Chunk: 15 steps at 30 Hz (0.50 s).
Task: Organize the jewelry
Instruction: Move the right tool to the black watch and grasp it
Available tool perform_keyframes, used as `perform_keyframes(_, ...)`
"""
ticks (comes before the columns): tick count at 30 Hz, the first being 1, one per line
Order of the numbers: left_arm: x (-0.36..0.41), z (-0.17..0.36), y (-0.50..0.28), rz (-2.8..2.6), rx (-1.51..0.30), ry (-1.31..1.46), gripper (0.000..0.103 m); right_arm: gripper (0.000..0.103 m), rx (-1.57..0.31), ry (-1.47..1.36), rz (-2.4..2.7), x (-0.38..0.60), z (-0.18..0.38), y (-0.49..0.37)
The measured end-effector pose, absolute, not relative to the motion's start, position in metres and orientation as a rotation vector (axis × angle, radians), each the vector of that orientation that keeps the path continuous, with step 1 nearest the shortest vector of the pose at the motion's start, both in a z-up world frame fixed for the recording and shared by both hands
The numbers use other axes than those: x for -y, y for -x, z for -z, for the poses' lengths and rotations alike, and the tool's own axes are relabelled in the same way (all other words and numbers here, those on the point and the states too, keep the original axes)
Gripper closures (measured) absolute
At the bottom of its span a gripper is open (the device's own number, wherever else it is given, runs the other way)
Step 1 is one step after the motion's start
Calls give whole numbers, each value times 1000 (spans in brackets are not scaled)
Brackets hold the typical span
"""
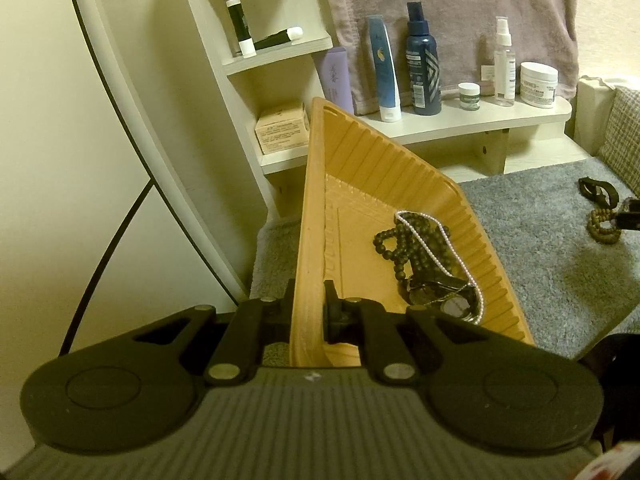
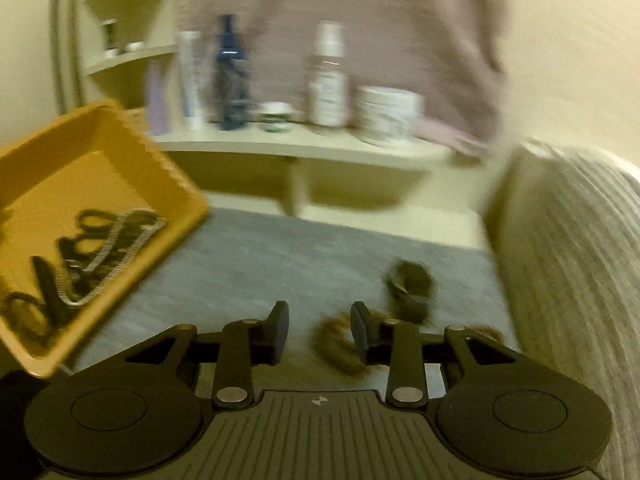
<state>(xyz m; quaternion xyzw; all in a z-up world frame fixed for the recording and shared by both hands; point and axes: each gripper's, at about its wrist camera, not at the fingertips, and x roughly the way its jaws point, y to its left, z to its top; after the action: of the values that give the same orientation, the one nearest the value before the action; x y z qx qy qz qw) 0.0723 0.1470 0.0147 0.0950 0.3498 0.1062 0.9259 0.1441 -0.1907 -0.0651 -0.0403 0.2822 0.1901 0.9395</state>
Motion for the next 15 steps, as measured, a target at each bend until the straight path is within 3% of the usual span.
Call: perform_keyframes(15, -144, -15, -73, -225, -722, -204, 94, 68, -558, 22, -276, 223, 72, -169)
